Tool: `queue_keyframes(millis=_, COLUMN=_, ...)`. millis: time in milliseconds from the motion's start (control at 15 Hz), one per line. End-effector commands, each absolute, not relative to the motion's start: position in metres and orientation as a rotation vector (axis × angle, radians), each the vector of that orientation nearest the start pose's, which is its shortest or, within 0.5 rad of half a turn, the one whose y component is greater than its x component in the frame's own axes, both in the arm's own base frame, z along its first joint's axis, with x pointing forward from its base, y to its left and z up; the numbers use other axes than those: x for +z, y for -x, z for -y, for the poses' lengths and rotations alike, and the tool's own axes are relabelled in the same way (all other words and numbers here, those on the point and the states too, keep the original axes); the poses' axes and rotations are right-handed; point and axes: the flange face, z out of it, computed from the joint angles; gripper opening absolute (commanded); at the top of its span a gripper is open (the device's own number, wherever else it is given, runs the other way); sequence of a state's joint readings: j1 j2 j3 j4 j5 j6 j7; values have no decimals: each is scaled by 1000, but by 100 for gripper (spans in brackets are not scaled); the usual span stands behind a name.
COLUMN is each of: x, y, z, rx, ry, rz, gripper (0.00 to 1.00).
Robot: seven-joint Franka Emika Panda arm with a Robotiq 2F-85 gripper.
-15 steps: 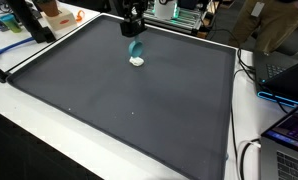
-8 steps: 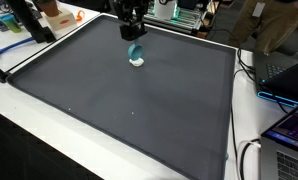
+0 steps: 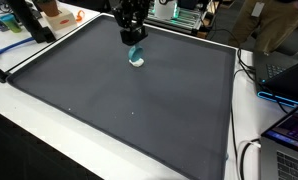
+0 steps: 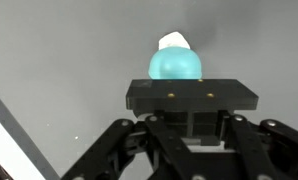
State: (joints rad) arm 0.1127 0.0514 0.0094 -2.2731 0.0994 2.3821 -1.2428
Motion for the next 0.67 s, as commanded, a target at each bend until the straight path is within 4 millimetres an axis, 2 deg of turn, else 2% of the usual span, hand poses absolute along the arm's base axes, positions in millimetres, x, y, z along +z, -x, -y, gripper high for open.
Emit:
queue_keyframes(millis=0, x=292, y=-539, z=-62, rx=42, ry=2391, rz=1791, gripper=22)
queue_keyframes(millis=467, x=268, y=-575, z=-38, rx=160, ry=2388, rz=1611, gripper=22)
queue_keyframes(millis=600, x=285, y=-582, z=-22, rx=139, ry=2399, rz=1512, gripper=22)
